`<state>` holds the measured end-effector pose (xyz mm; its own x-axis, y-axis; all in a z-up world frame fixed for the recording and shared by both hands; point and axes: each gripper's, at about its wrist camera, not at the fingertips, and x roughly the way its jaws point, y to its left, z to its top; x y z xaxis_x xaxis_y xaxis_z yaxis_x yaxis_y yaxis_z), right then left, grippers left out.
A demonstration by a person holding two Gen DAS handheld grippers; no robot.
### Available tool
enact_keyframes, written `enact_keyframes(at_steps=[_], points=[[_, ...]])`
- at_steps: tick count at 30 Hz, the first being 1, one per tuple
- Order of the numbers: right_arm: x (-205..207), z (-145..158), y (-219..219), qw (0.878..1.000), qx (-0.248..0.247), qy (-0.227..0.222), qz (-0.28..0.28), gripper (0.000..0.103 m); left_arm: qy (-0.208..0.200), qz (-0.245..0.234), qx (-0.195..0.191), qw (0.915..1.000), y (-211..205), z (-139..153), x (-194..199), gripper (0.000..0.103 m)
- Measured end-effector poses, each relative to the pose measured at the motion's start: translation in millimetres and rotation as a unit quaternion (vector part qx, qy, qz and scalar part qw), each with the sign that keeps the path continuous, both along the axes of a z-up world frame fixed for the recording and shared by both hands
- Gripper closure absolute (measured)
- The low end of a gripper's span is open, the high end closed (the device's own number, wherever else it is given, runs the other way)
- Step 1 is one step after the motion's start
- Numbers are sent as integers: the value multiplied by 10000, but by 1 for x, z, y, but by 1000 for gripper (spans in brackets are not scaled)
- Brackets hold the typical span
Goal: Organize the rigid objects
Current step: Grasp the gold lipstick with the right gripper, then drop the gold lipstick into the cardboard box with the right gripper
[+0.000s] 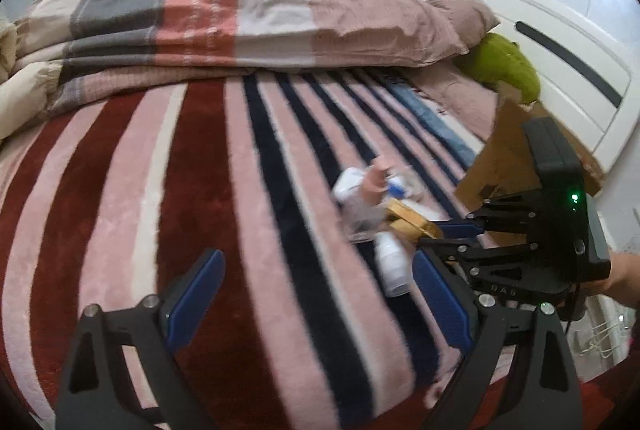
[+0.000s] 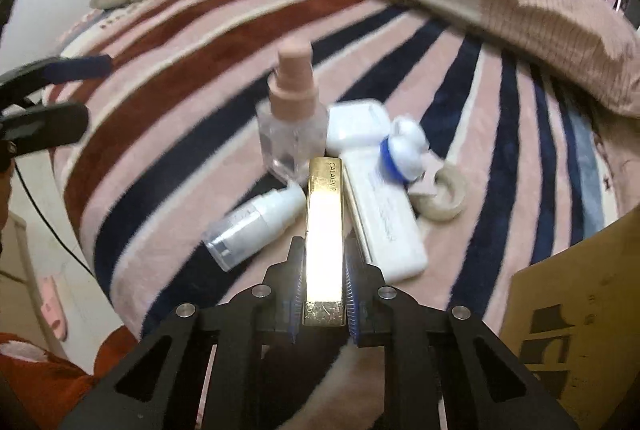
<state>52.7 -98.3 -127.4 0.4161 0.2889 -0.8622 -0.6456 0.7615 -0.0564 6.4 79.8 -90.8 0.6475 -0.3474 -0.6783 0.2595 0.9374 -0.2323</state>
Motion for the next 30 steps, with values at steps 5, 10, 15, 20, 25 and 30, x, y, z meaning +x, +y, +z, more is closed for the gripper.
enact_keyframes(at_steps=[5, 10, 15, 20, 25, 30], points=[[-19, 41, -7, 9982, 428, -349, 223, 90, -267, -325, -366, 9984, -26, 36, -2, 10], [-49, 94, -16, 9888, 1142, -799, 526, 90, -477, -662, -639, 9946, -60, 74, 4, 26], [-61, 136, -39, 9770, 1643, -1252, 535, 90, -731, -929, -782, 9899, -100, 110, 14, 63], [-52, 157, -86, 9700, 2021, -1329, 223, 90, -833, -1230, -539, 9874, -155, 131, 30, 64], [-40, 164, -137, 9681, 2102, -1349, -199, 90, -684, -1598, -402, 9840, -209, 136, 54, 64], [-20, 158, -180, 9721, 2007, -1040, -623, 90, -173, -1947, -257, 9804, -261, 123, 85, 64]])
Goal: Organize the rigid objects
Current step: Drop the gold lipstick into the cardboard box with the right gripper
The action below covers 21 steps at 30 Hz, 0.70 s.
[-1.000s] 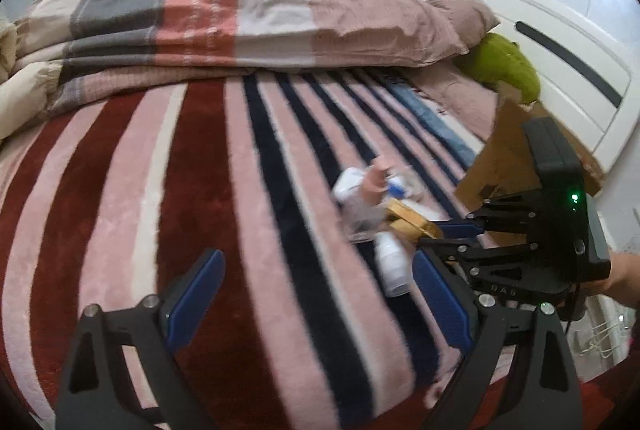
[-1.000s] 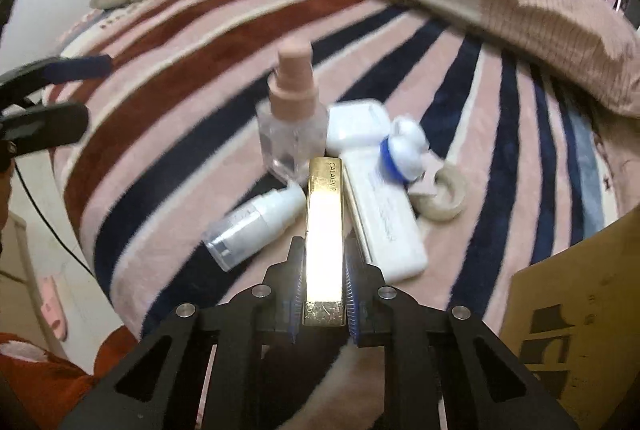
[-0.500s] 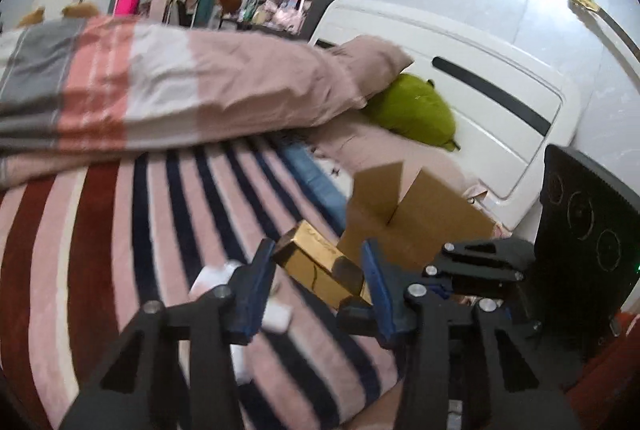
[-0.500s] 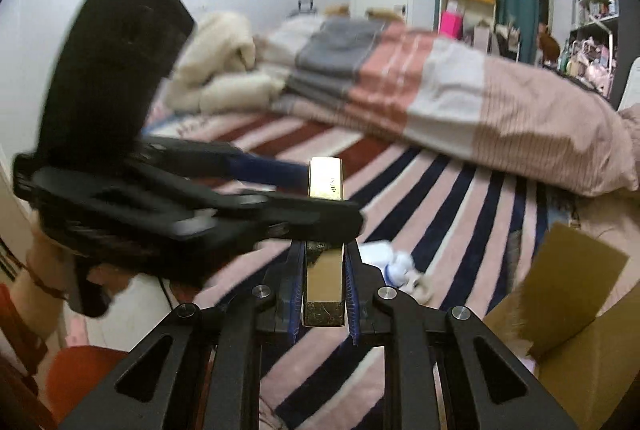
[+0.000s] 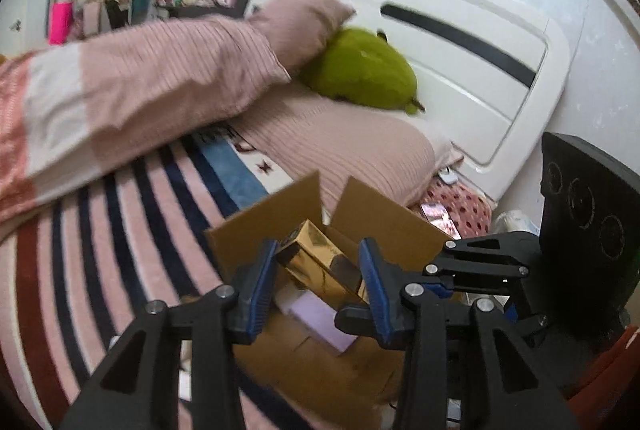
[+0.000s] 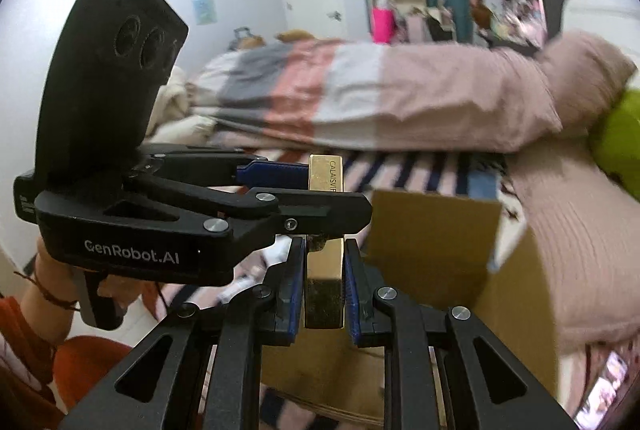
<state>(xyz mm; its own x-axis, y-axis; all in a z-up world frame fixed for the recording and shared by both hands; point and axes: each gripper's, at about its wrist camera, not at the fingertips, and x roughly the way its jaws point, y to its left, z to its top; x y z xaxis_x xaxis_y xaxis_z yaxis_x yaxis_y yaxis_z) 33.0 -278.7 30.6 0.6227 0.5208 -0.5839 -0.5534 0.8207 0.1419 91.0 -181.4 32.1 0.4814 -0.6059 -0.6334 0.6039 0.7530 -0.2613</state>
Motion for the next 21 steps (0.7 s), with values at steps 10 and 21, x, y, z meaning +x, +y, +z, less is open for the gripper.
enact_keyframes(at_steps=[10, 21], points=[[18, -25, -32, 9968, -421, 591, -342, 70, 327, -101, 448, 9984, -33, -18, 6, 22], [-3, -9, -4, 9978, -640, 109, -142, 46, -304, 661, 419, 9965, 52, 15, -27, 19]])
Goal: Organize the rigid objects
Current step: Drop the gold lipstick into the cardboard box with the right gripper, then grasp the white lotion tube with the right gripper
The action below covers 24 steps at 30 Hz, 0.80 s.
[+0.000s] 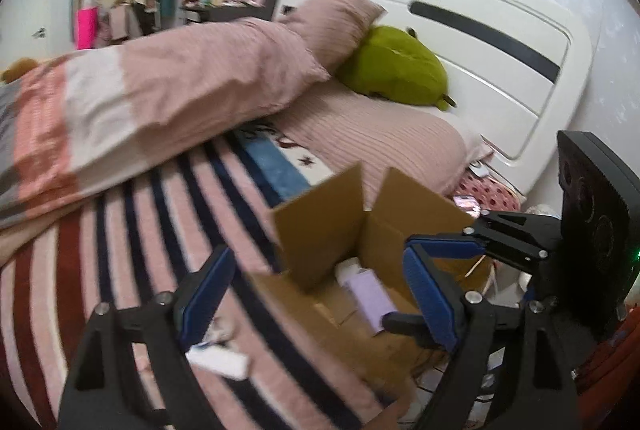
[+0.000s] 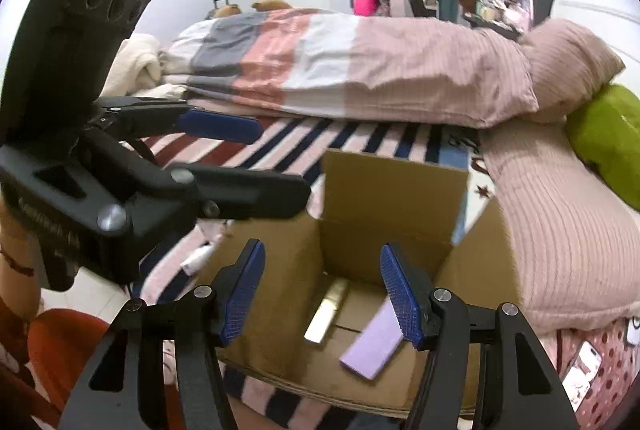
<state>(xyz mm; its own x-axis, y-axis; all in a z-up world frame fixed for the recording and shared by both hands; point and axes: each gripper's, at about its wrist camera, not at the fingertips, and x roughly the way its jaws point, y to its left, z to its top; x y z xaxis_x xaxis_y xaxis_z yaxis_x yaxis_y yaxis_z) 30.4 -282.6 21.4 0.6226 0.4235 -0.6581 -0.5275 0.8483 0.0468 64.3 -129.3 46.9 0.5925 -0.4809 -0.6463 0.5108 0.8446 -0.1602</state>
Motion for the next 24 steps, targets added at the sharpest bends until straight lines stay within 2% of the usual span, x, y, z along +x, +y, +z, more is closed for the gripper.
enact_keyframes(at_steps=[5, 11, 16, 20, 24], points=[[-12, 10, 41, 9990, 45, -101, 432, 46, -131, 515, 17, 9986, 61, -2, -20, 19], [-16, 3, 105, 9942, 80, 91, 1073, 46, -75, 1134, 5, 9935, 136, -29, -39, 19], [-15, -30, 160, 9882, -99, 475, 1453, 46, 33, 1518, 76, 9884, 186, -68, -51, 19], [-8, -68, 183, 9853, -240, 821, 1476, 46, 189, 1627, 152, 9864, 213, -104, -56, 19], [0, -104, 193, 9862, -451, 764, 1397, 46, 326, 1585, 94, 9868, 227, -131, -60, 19]])
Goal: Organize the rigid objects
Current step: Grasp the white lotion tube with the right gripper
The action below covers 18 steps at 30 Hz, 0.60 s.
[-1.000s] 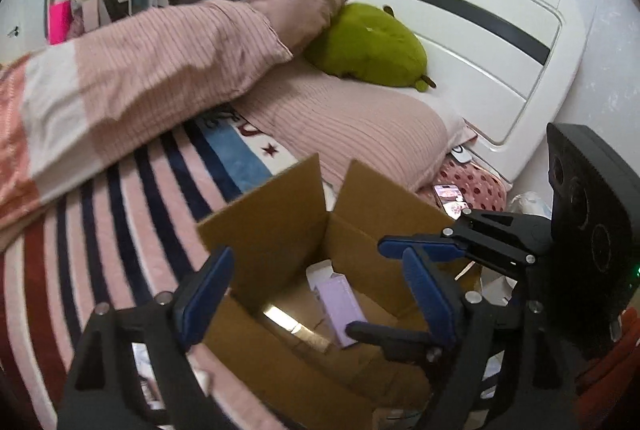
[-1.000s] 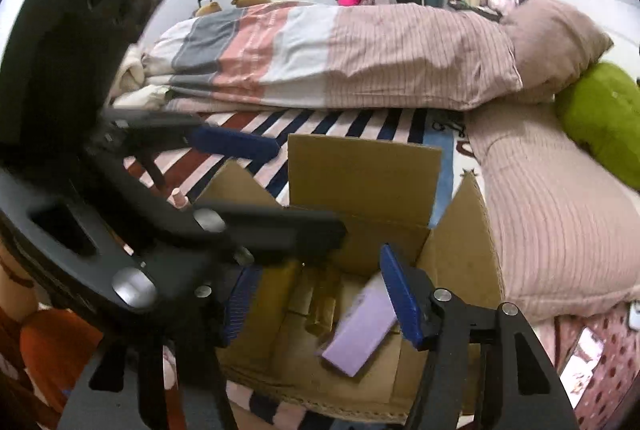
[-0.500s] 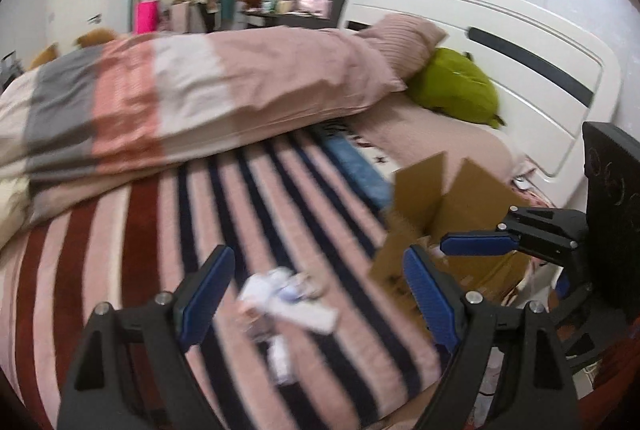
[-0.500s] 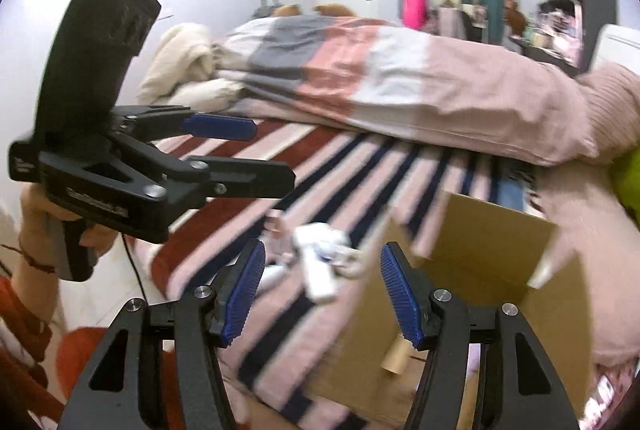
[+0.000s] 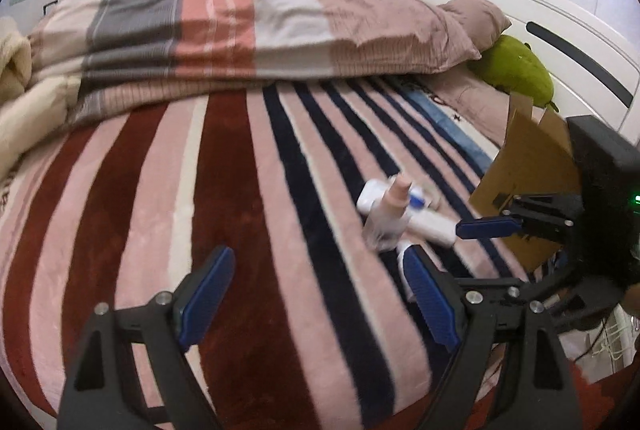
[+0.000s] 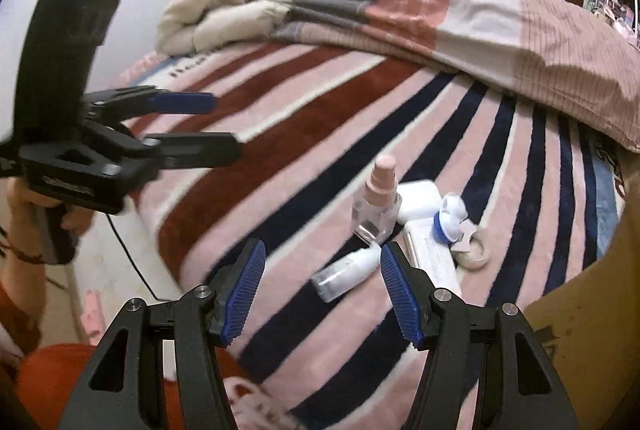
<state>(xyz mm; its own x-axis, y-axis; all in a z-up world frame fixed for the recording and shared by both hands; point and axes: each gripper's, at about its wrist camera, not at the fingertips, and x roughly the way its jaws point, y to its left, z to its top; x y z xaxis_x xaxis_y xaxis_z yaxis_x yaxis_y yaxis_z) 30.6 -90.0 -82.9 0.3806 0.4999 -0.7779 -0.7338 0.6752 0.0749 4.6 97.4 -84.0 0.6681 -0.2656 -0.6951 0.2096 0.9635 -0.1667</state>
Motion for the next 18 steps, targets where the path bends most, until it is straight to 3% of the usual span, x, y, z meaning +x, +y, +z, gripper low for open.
enact_keyframes(at_steps=[8, 12, 14, 18], points=[[25, -55, 10, 9971, -267, 664, -243, 46, 228, -87, -71, 9997, 6, -32, 2, 19], [32, -63, 22, 9974, -441, 516, -252, 47, 280, -102, -161, 9994, 9, -37, 3, 19], [32, -65, 26, 9974, -528, 416, -262, 56, 297, -109, -175, 9993, 8, -37, 3, 19], [26, -58, 24, 9975, -609, 197, -290, 57, 328, -243, -345, 9986, 2, -34, 3, 19]])
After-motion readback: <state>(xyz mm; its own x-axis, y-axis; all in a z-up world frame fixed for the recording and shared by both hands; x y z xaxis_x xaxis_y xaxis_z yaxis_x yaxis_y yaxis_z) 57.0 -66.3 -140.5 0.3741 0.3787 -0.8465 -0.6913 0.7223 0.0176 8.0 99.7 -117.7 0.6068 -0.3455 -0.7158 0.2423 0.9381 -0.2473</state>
